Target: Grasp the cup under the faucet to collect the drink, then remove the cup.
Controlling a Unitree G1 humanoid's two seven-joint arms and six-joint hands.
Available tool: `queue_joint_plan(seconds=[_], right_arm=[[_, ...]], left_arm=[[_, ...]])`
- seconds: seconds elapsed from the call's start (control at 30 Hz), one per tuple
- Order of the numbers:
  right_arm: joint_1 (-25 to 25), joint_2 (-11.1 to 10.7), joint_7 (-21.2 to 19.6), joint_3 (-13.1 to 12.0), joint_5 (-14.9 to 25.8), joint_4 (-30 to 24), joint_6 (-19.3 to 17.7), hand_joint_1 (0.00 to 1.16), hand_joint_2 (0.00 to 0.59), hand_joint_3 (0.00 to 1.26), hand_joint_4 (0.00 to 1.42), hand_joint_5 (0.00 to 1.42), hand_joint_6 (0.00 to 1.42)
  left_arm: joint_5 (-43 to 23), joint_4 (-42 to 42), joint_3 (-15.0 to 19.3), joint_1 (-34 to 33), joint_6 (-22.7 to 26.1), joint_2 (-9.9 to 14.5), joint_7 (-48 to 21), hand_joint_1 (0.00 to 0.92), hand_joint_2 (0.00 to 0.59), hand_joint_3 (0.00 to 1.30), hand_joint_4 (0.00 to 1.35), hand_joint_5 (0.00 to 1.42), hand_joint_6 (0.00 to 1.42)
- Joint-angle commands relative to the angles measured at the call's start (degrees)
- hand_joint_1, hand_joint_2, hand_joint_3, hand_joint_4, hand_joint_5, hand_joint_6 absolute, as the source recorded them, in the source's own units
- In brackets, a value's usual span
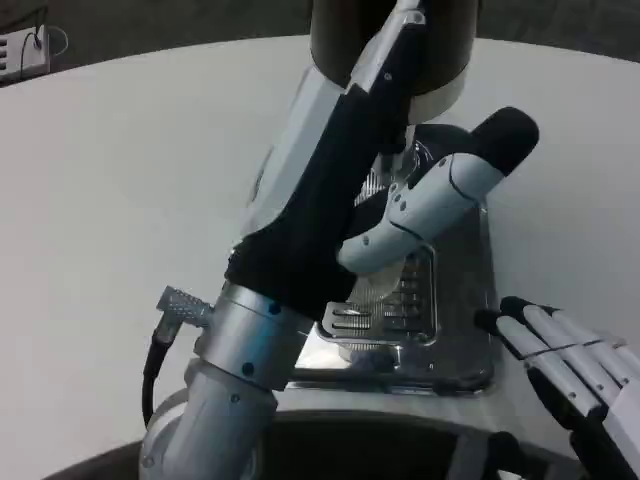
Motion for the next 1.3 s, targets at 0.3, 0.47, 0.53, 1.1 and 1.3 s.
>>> queue_joint_plan(seconds=[0.3,0.47,0.53,1.1,1.3], right_arm=[[0.4,0.3,0.9,0.3,0.1,-0.5,-0.1,0.35,0.554,0.12,0.07,0.11,0.21],[0.4,0.4,0.8,0.2,0.2,-0.6,-0.3,0.35,0.554,0.12,0.07,0.11,0.21],[0.4,0.4,0.8,0.2,0.3,-0.6,-0.3,0.35,0.554,0.12,0.07,0.11,0.21],[0.1,0.4,0.6,-0.4,1.3,0.1,-0.3,0.35,0.554,0.12,0.07,0.11,0.21],[-0.2,0.3,0.8,-0.2,1.6,0.4,-0.3,0.35,0.554,0.12,0.07,0.11,0.21]], left_arm=[[2.9,-3.6,0.2,7.2,1.8,-1.0,0.9,0.000,0.141,0.00,0.00,0.02,0.00],[3.1,-2.8,-0.4,6.2,2.9,-0.3,-0.7,0.000,0.142,0.00,0.00,0.02,0.00],[3.2,-2.7,-0.6,5.7,3.4,-0.2,-1.2,0.000,0.142,0.00,0.00,0.02,0.00],[15.9,-8.6,-4.3,0.9,10.6,7.1,-11.0,0.000,0.135,0.00,0.00,0.07,0.00],[20.2,-10.4,-4.6,0.0,12.3,8.4,-14.0,0.000,0.136,0.00,0.00,0.07,0.02]])
